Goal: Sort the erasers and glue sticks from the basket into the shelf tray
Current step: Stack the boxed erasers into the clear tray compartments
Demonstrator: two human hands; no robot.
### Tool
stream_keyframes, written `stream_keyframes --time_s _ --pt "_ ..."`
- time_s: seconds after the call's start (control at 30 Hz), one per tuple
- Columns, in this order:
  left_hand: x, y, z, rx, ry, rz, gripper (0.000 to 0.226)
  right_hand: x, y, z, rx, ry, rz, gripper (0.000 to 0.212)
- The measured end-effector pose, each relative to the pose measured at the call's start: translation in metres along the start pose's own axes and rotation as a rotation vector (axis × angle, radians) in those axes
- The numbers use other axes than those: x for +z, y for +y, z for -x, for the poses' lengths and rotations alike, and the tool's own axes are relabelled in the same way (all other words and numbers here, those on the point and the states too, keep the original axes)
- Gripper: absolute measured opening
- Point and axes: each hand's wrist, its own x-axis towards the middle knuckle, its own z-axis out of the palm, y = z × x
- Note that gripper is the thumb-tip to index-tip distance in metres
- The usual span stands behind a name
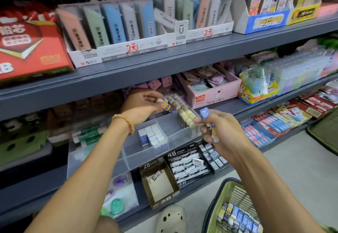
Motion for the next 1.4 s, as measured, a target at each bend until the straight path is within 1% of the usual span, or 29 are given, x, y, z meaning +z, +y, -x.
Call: stream_keyframes --time_s 0.07,0.1,0.13,0.27,0.47,0.63,0.77,0.93,1.1,1.23,1.33,1.4 --pt "0.000 0.000 -0.017 0.057 0.036 -0.133 0.021 -0.003 -0.004 -0.008 -0.026 0.004 0.110 0.026" --pt "0.001 0.000 -0.026 0.073 0.028 -0.179 0.020 -0.005 -0.006 -0.011 -0.042 -0.006 0.145 0.030" --pt "0.002 -0.002 -0.033 0.084 0.007 -0.210 0.021 -0.006 -0.008 -0.015 -0.057 -0.021 0.168 0.029" --pt "0.010 -0.011 -0.060 0.116 -0.058 -0.372 0.024 -0.012 -0.009 -0.028 -0.096 -0.034 0.213 0.006" --pt "0.020 -0.025 -0.074 0.143 -0.101 -0.477 0.018 -0.023 -0.004 -0.040 -0.097 0.011 0.246 0.008" --pt "0.030 -0.033 -0.078 0.215 -0.075 -0.579 0.018 -0.023 -0.004 -0.043 -0.107 0.020 0.196 0.012" --pt "0.035 -0.036 -0.081 0.217 -0.087 -0.590 0.030 -0.023 -0.004 -0.046 -0.101 0.002 0.194 0.014" --pt "0.034 -0.038 -0.079 0.198 -0.102 -0.602 0.026 -0.021 -0.003 -0.045 -0.093 -0.026 0.170 0.016" --pt "0.030 -0.035 -0.076 0.174 -0.086 -0.594 0.030 -0.021 -0.003 -0.045 -0.104 -0.040 0.188 0.021" --pt "0.024 -0.031 -0.071 0.161 -0.077 -0.594 0.024 -0.019 -0.002 -0.042 -0.114 -0.040 0.196 0.022" --pt "0.019 -0.025 -0.062 0.165 -0.040 -0.527 0.018 -0.015 -0.002 -0.036 -0.131 -0.038 0.174 0.020" --pt "0.021 -0.015 -0.048 0.151 -0.044 -0.378 0.013 -0.012 -0.001 -0.032 -0.141 -0.040 0.160 0.018"
